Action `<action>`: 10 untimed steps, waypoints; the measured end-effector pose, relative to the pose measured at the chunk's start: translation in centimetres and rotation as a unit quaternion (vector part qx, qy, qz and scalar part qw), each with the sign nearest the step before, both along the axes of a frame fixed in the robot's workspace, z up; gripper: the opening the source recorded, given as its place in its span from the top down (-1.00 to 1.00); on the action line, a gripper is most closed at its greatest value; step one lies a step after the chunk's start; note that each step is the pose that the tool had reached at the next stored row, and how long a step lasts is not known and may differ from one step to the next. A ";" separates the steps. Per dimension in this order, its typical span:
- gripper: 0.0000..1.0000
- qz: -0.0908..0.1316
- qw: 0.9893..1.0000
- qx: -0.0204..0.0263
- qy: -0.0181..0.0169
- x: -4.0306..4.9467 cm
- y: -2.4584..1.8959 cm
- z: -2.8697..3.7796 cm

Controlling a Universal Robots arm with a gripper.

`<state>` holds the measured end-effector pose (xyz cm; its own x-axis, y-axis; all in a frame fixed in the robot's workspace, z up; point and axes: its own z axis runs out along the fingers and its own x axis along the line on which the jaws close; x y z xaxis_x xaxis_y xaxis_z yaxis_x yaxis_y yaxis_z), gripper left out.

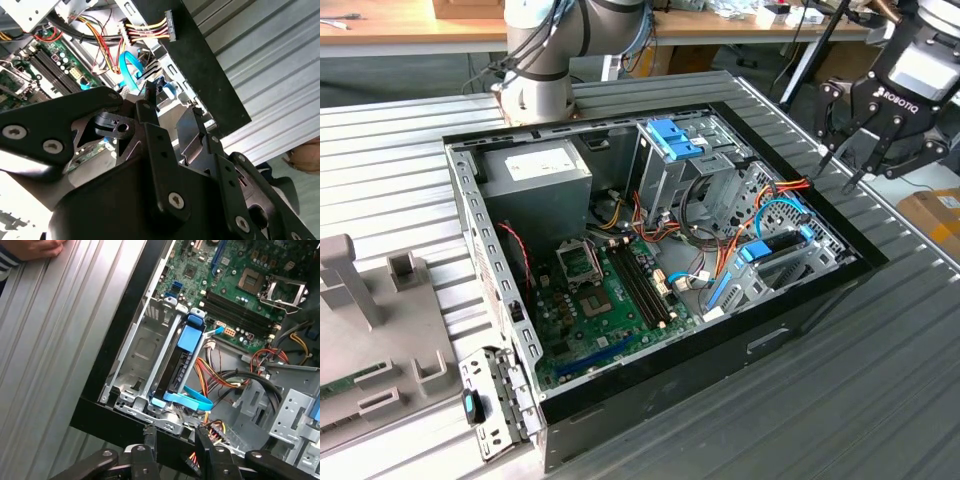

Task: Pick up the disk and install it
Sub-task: 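Insert the disk into the insertion slot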

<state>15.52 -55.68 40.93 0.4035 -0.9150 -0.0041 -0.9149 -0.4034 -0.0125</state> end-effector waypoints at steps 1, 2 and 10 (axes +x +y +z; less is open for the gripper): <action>0.12 0.004 1.000 0.000 0.000 0.00 0.03 -0.28; 0.12 0.008 1.000 0.000 0.000 0.02 0.05 -0.65; 0.12 0.067 0.998 0.000 0.000 0.26 0.07 -0.85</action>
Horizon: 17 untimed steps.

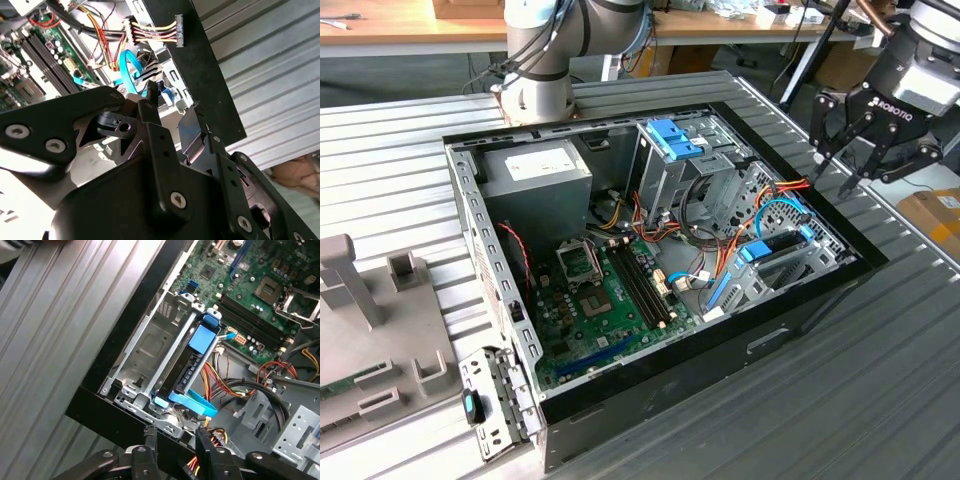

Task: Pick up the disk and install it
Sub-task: 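Insert the disk into the insertion slot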

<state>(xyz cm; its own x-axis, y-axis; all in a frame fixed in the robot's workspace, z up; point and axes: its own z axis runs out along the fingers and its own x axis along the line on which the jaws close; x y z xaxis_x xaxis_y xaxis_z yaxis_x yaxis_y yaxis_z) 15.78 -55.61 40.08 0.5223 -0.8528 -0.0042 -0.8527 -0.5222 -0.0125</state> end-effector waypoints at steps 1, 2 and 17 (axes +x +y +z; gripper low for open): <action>0.12 0.006 1.000 0.000 0.000 0.28 0.00 -0.02; 0.12 0.010 1.000 0.000 0.000 0.55 0.02 -0.04; 0.12 0.108 0.994 0.000 0.000 1.48 1.42 -2.05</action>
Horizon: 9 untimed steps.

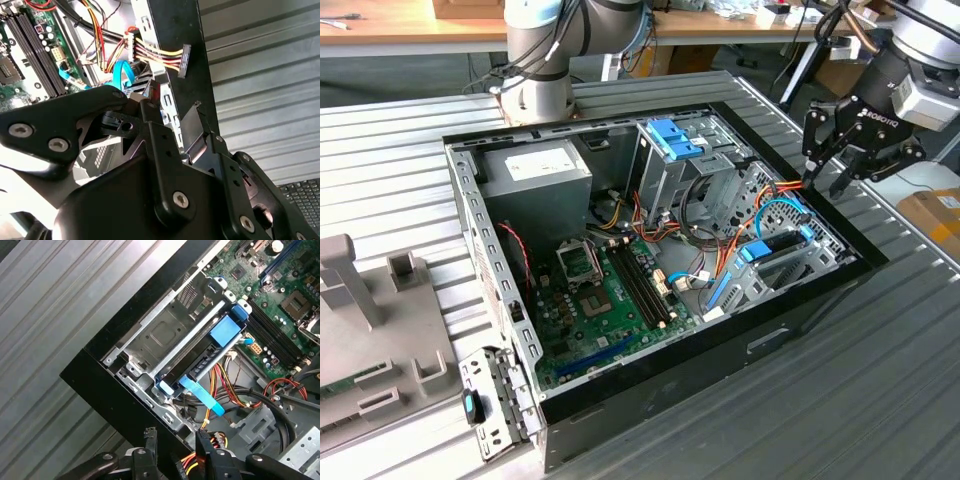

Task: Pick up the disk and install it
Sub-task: 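Insert the disk into the insertion slot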

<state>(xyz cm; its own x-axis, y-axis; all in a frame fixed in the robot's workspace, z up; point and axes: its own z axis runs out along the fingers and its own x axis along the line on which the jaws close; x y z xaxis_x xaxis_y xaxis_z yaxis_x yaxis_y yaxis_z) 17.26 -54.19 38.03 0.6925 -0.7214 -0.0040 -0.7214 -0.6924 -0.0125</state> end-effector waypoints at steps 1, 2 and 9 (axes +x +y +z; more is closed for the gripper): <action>0.12 0.004 1.000 0.000 0.000 0.09 0.10 -0.08; 0.12 0.012 1.000 0.000 0.000 0.15 0.11 -0.15; 0.12 0.040 0.999 0.000 0.000 0.91 1.40 -0.93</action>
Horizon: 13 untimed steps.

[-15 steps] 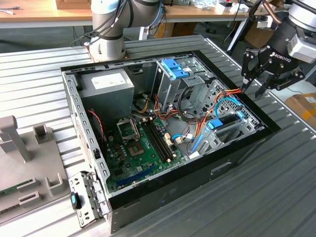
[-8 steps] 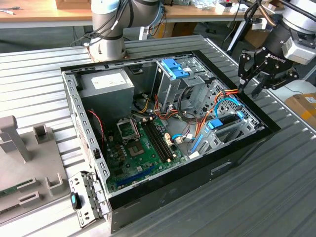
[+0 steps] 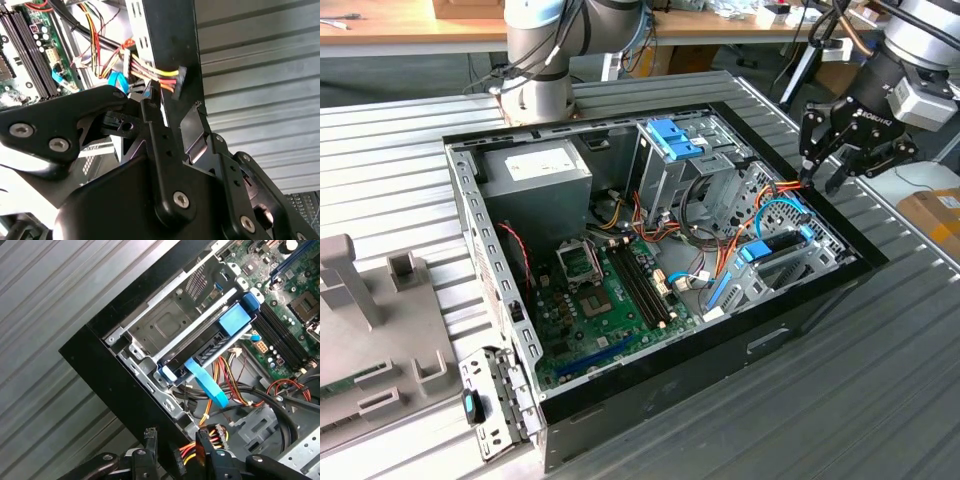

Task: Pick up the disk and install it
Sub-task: 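Insert the disk into the insertion slot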

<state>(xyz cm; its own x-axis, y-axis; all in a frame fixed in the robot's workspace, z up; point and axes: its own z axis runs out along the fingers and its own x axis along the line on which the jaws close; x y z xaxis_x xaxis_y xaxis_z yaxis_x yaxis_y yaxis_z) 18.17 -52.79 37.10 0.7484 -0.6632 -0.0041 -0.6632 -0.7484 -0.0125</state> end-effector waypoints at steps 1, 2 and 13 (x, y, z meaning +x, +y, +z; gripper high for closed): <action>0.12 0.002 1.000 0.000 0.000 0.48 0.11 -0.12; 0.12 0.003 1.000 0.000 0.000 0.91 0.12 -0.18; 0.29 0.004 1.000 0.000 0.000 1.13 0.14 -0.47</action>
